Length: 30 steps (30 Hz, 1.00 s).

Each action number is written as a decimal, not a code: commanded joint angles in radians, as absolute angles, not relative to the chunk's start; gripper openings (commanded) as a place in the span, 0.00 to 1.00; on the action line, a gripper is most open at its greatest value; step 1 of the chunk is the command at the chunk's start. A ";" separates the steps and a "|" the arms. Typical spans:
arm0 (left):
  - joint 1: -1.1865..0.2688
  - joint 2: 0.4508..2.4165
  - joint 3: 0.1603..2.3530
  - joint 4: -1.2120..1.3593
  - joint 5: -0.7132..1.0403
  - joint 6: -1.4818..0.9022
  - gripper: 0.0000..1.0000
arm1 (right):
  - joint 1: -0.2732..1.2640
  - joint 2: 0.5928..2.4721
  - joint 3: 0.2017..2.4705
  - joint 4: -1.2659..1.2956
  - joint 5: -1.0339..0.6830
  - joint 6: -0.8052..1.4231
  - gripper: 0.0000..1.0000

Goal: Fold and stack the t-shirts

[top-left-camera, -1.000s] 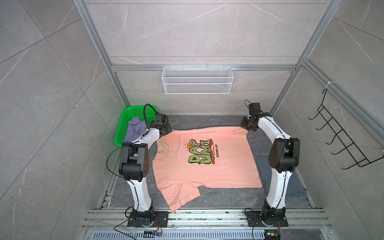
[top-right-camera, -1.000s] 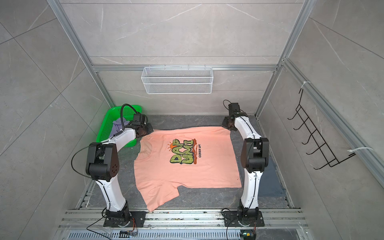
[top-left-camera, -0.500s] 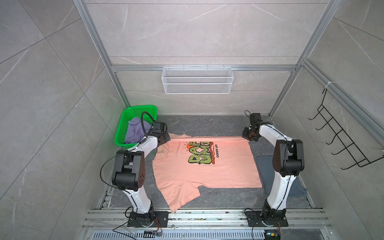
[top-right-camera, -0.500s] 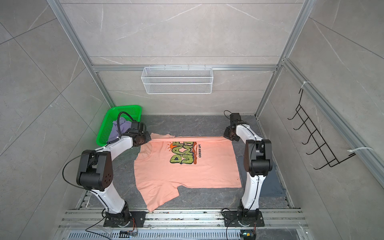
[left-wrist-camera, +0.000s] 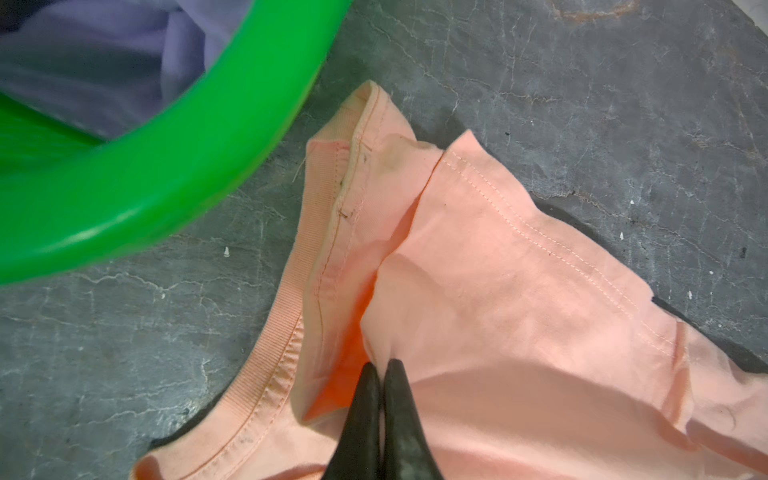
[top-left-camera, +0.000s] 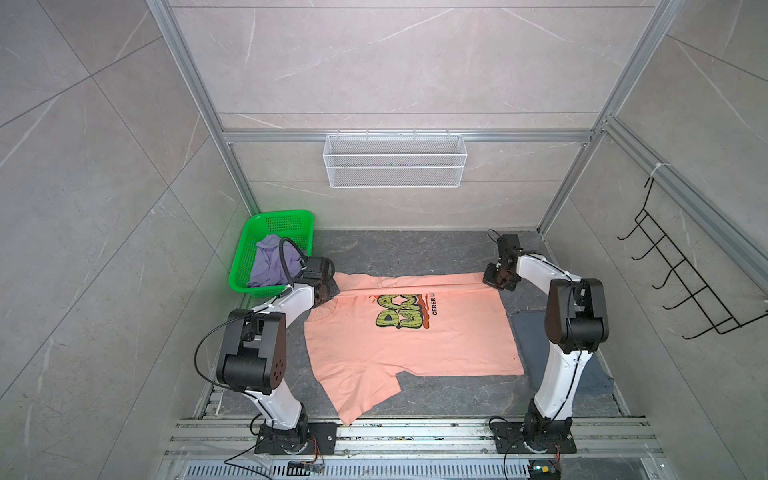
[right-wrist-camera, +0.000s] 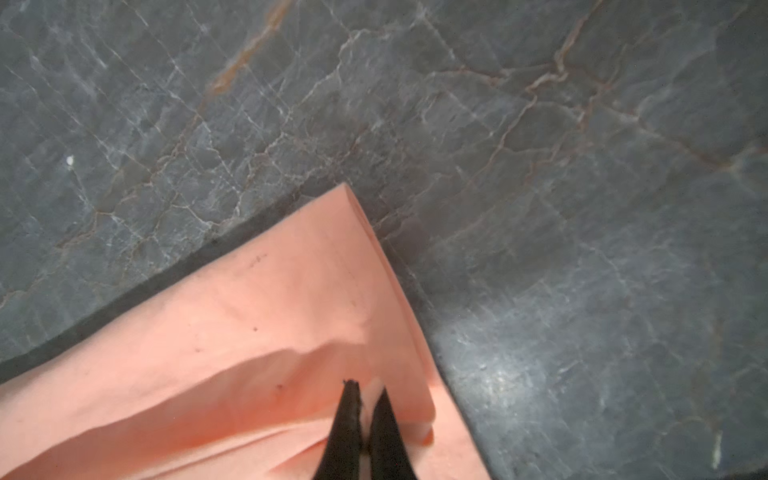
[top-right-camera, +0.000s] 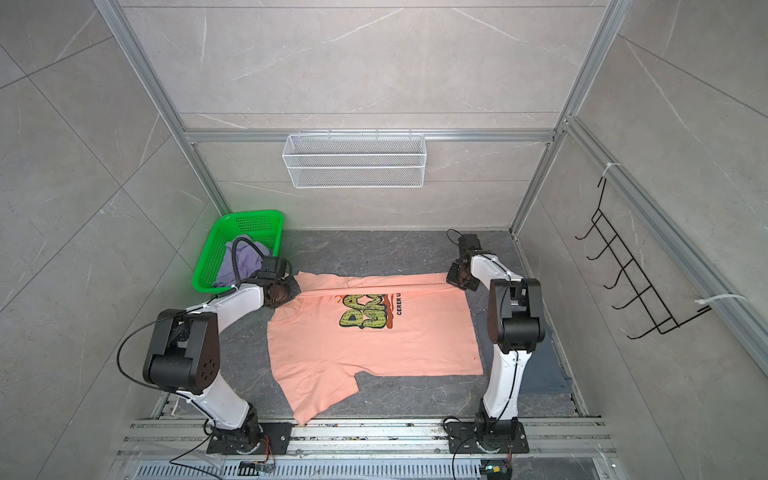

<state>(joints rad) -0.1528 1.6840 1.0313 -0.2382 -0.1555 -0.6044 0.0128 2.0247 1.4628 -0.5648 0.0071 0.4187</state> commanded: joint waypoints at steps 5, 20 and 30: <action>-0.147 1.660 1.008 -0.231 -0.210 -0.650 0.00 | 0.003 2.002 1.417 -0.545 0.026 0.440 0.00; -0.150 1.597 0.967 -0.249 -0.229 -0.649 0.00 | 0.003 1.959 1.396 -0.556 0.020 0.442 0.00; -0.150 1.513 0.937 -0.307 -0.255 -0.670 0.43 | 0.003 1.888 1.321 -0.565 0.041 0.510 0.38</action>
<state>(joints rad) -0.1562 1.5864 0.9207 -0.2813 -0.2039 -0.6682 0.0105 1.9438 1.3293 -0.5503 0.0086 0.4774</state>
